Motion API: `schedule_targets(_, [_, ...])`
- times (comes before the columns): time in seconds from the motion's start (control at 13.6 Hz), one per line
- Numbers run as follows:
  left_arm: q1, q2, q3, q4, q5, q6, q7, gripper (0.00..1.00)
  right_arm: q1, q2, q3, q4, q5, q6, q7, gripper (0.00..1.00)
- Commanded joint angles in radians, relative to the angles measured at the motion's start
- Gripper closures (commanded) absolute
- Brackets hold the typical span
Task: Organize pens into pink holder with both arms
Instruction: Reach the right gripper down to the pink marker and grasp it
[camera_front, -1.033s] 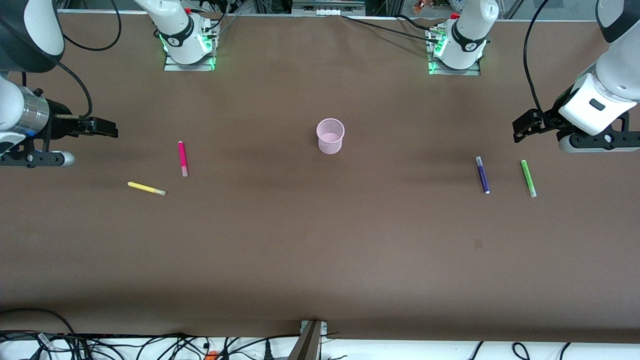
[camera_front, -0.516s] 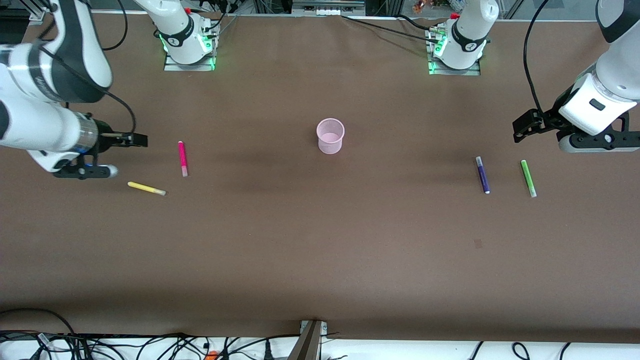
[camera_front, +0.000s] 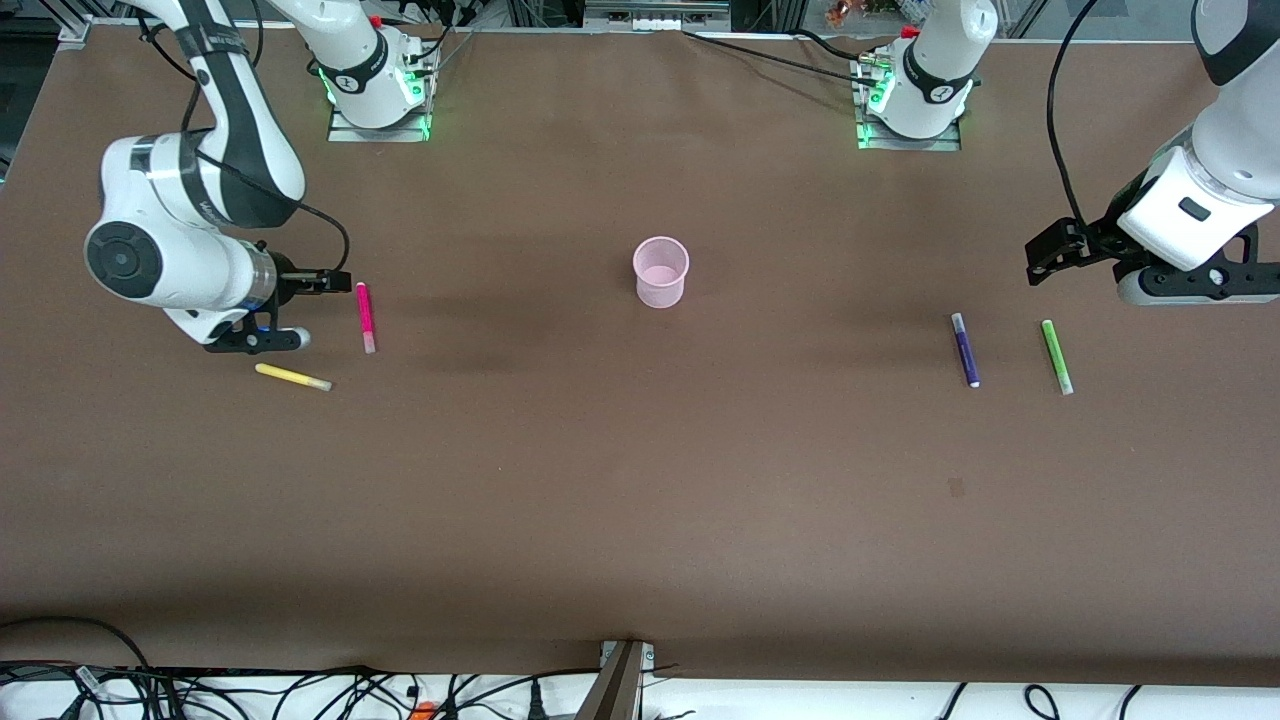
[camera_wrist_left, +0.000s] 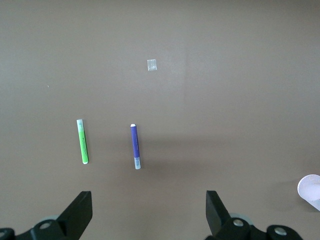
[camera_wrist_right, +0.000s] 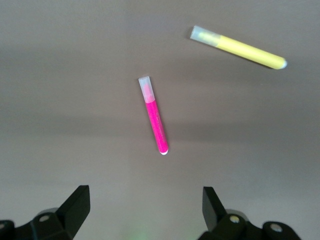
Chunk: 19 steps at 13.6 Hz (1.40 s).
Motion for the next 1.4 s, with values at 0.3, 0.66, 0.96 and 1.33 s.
schedule_targets(0.3, [0.003,-0.008,-0.005,0.007,0.009,-0.016,0.001,0.0,0.013,0.027,0.007,-0.152,-0.009,0.195,-0.049,0.01])
schedule_targets(0.66, [0.003,-0.008,-0.006,0.007,0.009,-0.016,0.001,0.0,0.03,0.056,0.004,-0.183,-0.044,0.273,-0.118,0.26])
schedule_targets(0.96, [0.009,0.012,0.0,0.005,0.007,-0.015,0.004,0.0,0.028,0.101,-0.002,-0.238,-0.044,0.417,-0.167,0.27])
schedule_targets(1.33, [0.018,0.047,0.003,-0.001,0.007,-0.013,0.012,0.0,0.022,0.133,-0.054,-0.238,-0.044,0.454,-0.259,0.28])
